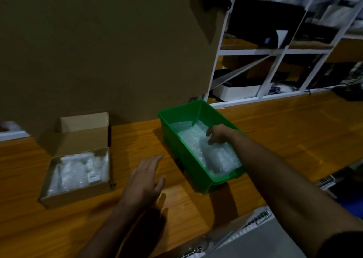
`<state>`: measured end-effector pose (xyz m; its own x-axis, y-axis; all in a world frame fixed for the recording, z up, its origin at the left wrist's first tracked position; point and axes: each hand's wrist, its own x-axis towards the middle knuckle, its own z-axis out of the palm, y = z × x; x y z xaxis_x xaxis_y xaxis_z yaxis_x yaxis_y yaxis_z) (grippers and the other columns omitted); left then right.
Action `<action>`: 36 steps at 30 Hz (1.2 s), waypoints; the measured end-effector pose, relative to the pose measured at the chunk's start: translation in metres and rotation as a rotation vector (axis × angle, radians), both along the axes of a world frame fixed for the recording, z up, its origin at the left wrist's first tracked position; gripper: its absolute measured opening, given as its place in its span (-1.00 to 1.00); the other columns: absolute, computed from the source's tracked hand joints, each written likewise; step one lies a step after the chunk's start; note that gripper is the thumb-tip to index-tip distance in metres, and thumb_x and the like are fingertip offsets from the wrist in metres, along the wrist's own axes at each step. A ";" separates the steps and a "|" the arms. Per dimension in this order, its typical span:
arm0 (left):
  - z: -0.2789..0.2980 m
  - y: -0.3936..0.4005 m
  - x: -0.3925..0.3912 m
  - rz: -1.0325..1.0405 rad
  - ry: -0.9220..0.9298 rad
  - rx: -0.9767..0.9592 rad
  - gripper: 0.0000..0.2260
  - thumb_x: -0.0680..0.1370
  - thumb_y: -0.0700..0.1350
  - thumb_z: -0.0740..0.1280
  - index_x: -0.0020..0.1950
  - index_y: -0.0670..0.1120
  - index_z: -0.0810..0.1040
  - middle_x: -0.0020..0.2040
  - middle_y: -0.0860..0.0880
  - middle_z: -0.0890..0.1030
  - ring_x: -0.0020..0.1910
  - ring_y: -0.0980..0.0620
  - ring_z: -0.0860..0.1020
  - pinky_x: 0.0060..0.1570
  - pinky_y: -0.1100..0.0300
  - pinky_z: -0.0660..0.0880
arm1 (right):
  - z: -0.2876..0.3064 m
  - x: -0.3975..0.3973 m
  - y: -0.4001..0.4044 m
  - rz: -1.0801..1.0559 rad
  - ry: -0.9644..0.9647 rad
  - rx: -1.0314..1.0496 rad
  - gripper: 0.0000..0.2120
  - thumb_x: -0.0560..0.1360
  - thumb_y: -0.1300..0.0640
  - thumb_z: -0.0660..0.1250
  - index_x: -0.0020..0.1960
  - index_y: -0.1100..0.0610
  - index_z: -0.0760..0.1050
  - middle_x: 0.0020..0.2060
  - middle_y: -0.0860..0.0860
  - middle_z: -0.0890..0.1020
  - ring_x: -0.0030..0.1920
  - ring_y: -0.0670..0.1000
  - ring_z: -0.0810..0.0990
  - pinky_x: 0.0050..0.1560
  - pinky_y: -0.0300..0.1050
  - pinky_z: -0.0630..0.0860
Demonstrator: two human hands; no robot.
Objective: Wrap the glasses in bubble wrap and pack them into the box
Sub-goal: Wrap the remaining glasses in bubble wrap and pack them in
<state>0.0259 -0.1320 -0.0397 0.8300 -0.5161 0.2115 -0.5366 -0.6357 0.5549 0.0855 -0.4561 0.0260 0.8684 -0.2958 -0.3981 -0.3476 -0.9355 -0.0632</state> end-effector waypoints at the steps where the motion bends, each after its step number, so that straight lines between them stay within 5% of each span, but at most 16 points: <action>1: -0.001 -0.003 -0.002 0.017 0.005 -0.007 -0.43 0.61 0.03 0.32 0.58 0.07 0.20 0.50 0.05 0.36 0.45 0.06 0.30 0.40 0.05 0.30 | -0.005 0.006 0.000 0.026 0.018 -0.022 -0.43 0.53 0.06 0.45 0.49 0.11 0.38 0.44 0.15 0.42 0.30 0.14 0.51 0.22 -0.08 0.49; 5: -0.003 -0.006 -0.010 0.040 0.024 -0.023 -0.45 0.61 0.01 0.32 0.57 0.06 0.23 0.46 0.03 0.39 0.39 0.08 0.34 0.28 0.16 0.31 | -0.025 0.019 0.004 0.095 0.104 -0.077 -0.35 0.51 0.01 0.46 0.51 0.13 0.32 0.47 0.16 0.37 0.41 0.18 0.40 0.39 0.04 0.39; 9: -0.005 0.001 -0.011 0.048 0.040 -0.049 -0.46 0.61 0.04 0.31 0.57 0.03 0.26 0.45 -0.01 0.40 0.30 0.19 0.33 0.22 0.18 0.33 | -0.029 0.028 0.003 0.139 0.015 -0.166 -0.64 0.47 0.02 0.49 0.22 0.10 0.56 0.19 0.09 0.61 0.15 0.10 0.58 0.21 0.02 0.54; 15: 0.000 0.014 -0.011 0.020 0.029 -0.085 -0.42 0.58 0.22 0.17 0.56 0.02 0.28 0.42 -0.02 0.41 0.22 0.29 0.29 0.14 0.21 0.30 | 0.012 0.024 0.003 0.096 -0.366 -0.199 -0.88 0.42 0.03 0.51 -0.05 -0.02 0.66 -0.08 0.00 0.69 -0.04 0.06 0.64 -0.04 -0.03 0.63; 21: 0.016 0.023 -0.010 -0.007 0.113 -0.186 -0.51 0.62 0.08 0.30 0.52 0.15 0.26 0.42 0.08 0.37 0.23 0.26 0.31 0.17 0.21 0.30 | 0.069 -0.015 0.030 0.077 -0.769 -0.151 -0.95 0.46 -0.09 0.39 -0.09 -0.16 0.55 0.24 0.01 0.47 0.32 0.15 0.34 0.24 0.16 0.32; 23: 0.028 0.024 -0.011 0.013 0.181 -0.270 -0.51 0.60 0.06 0.35 0.50 0.19 0.28 0.39 0.12 0.36 0.29 0.17 0.36 0.11 0.28 0.34 | 0.090 -0.036 0.044 0.102 -0.853 -0.024 -0.94 0.49 -0.05 0.35 -0.07 -0.12 0.49 0.16 -0.01 0.53 0.25 0.13 0.44 0.17 0.11 0.32; 27: 0.058 0.030 -0.007 0.001 0.355 -0.529 -0.40 0.49 0.08 0.45 0.48 0.14 0.32 0.45 0.12 0.39 0.43 0.11 0.36 0.27 0.16 0.40 | 0.129 -0.077 0.084 0.231 -0.932 0.369 -0.85 0.53 0.04 0.41 -0.07 0.00 0.43 -0.23 -0.02 0.59 -0.23 -0.05 0.56 -0.20 -0.10 0.43; 33: 0.097 0.066 0.002 0.029 0.496 -0.834 -0.12 0.35 0.16 0.48 0.60 0.05 0.18 0.59 0.00 0.24 0.52 0.04 0.26 0.35 0.08 0.34 | 0.147 -0.119 0.151 0.320 -0.923 0.843 -0.80 0.52 0.20 0.46 -0.01 0.25 0.45 -0.08 0.08 0.59 -0.20 0.03 0.67 -0.25 -0.06 0.62; 36: 0.098 0.092 -0.001 -0.007 0.643 -0.904 -0.02 0.25 0.21 0.61 0.56 -0.01 0.25 0.42 0.01 0.48 0.31 0.15 0.50 0.12 0.28 0.48 | 0.136 -0.126 0.170 0.260 -0.840 1.103 -0.84 0.48 0.22 0.46 -0.06 0.17 0.48 -0.04 0.07 0.58 -0.12 0.02 0.62 -0.20 -0.07 0.59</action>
<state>0.0244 -0.0401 0.0585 0.9178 -0.3945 0.0436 0.0160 0.1465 0.9891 -0.0406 -0.2857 0.1619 0.9400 0.0266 0.3401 0.3320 -0.3008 -0.8940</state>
